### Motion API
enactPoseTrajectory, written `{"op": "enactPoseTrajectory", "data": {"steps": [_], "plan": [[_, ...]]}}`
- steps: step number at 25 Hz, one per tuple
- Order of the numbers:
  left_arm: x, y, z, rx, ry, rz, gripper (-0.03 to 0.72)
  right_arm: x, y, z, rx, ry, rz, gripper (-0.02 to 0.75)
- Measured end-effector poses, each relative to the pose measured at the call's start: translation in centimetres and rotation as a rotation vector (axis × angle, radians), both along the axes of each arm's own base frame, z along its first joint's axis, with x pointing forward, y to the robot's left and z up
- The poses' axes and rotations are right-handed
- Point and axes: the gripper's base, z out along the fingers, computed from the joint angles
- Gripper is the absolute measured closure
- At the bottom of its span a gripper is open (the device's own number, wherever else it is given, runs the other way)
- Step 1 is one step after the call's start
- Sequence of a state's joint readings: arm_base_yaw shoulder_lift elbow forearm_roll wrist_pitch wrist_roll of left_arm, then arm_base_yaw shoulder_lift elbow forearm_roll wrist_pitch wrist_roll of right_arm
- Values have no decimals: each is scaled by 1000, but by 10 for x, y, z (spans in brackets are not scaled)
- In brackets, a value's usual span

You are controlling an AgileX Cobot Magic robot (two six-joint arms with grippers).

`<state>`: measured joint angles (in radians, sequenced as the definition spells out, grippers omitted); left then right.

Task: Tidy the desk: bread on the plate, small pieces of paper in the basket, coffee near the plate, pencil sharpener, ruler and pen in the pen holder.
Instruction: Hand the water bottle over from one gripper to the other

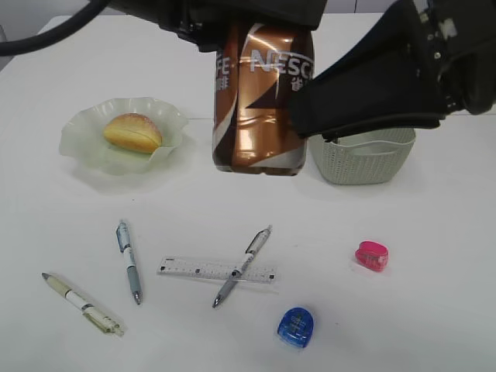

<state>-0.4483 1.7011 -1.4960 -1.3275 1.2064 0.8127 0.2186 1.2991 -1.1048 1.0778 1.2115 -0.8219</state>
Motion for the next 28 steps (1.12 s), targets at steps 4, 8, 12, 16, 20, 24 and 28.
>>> {"op": "enactPoseTrajectory", "data": {"steps": [4,8,12,16,20,24,28], "plan": [[2,3,0,6,3,13,409,1,-2,2,-35,-27,5,147],[2,4,-2,26,-2,12,409,2,-4,3,-98,-57,13,147],[3,4,-3,40,-5,11,409,2,-9,-3,-178,-57,8,153],[3,4,-4,41,-4,11,409,3,-15,-10,-276,-38,-14,155],[3,4,-5,53,-10,10,409,8,-25,-15,-403,-32,-93,156],[3,5,-6,72,-16,9,409,17,-37,-10,-522,-36,-237,156],[3,5,-7,78,-19,8,409,24,-55,-9,-627,-3,-427,156]]}}
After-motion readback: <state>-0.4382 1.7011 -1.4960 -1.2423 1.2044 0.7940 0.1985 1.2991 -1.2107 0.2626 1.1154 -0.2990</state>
